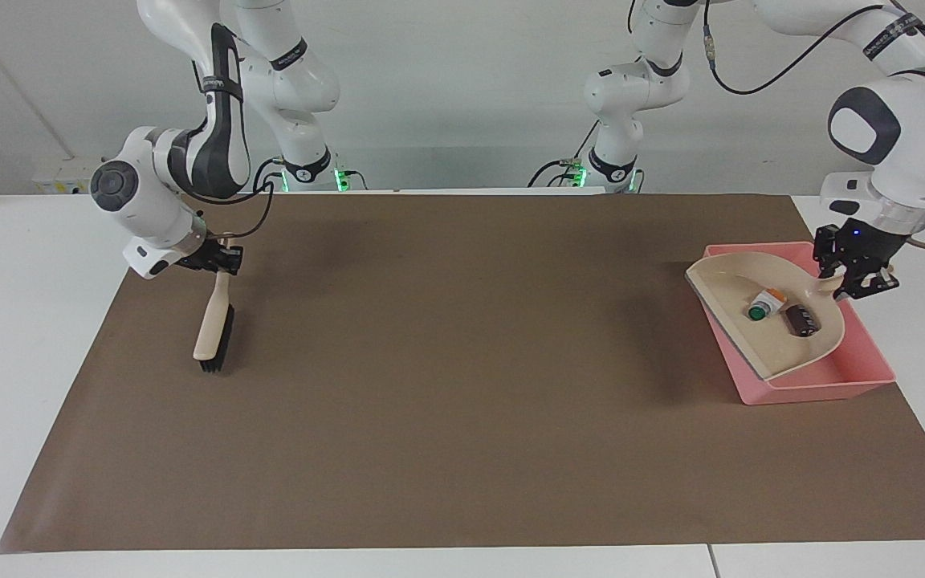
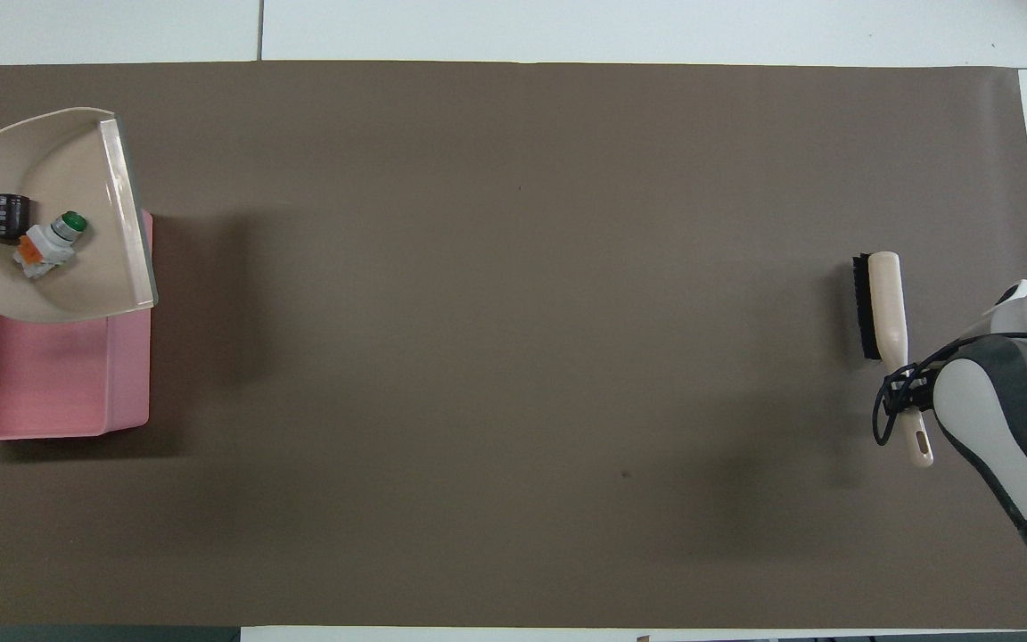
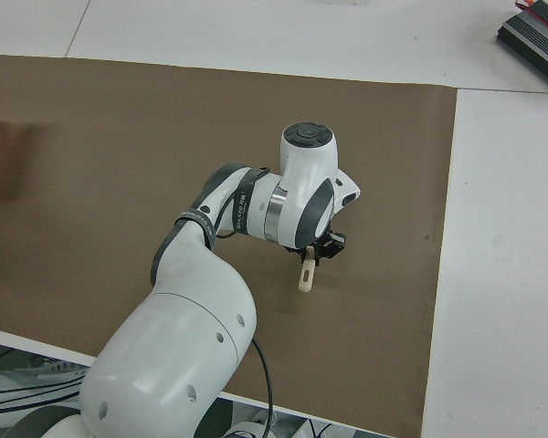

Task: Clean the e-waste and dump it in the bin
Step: 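Tip the dustpan over the pink bin with the left gripper to dump the component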

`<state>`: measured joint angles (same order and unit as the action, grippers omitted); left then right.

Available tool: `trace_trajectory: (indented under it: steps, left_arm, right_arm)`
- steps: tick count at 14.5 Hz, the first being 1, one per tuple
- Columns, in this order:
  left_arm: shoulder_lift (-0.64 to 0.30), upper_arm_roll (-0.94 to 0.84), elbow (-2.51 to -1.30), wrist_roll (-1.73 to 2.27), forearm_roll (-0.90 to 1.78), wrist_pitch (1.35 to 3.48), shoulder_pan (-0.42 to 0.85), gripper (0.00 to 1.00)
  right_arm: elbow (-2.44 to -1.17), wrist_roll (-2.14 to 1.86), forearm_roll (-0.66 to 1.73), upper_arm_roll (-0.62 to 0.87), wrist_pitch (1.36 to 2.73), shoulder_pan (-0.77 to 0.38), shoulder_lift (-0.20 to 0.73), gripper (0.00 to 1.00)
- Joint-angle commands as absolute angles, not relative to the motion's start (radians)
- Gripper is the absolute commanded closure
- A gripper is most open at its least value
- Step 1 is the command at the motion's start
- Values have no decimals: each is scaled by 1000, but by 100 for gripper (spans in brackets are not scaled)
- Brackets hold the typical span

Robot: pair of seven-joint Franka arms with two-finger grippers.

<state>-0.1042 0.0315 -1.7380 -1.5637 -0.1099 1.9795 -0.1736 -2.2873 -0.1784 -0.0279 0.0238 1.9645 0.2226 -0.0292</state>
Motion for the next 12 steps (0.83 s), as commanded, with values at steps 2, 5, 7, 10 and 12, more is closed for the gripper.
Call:
trace_trajectory:
  steps: [2,5,7,10,12]
  left_arm:
    - [-121,25,-1730,-1575,-199,2069,-247,100]
    - [-117,25,-1764,-1572,-357,2141,-255,100]
    - [-109,25,-1810,-1572,-464,2225,-255,100]
    - [-103,25,-1830,-1554,-616,2252,-244,100]
    - [-103,25,-1832,-1461,-730,2244,-236,100]
  right_arm:
    - [-2371,-184,-46,38,2034,264,-83,98]
    - [-2379,-186,-46,38,2036,273,-84,93]
    - [-2379,-189,-46,38,2037,273,-84,84]
    - [-2381,-201,-46,38,2037,273,-86,82]
    - [-2381,-209,-46,38,2036,273,-86,73]
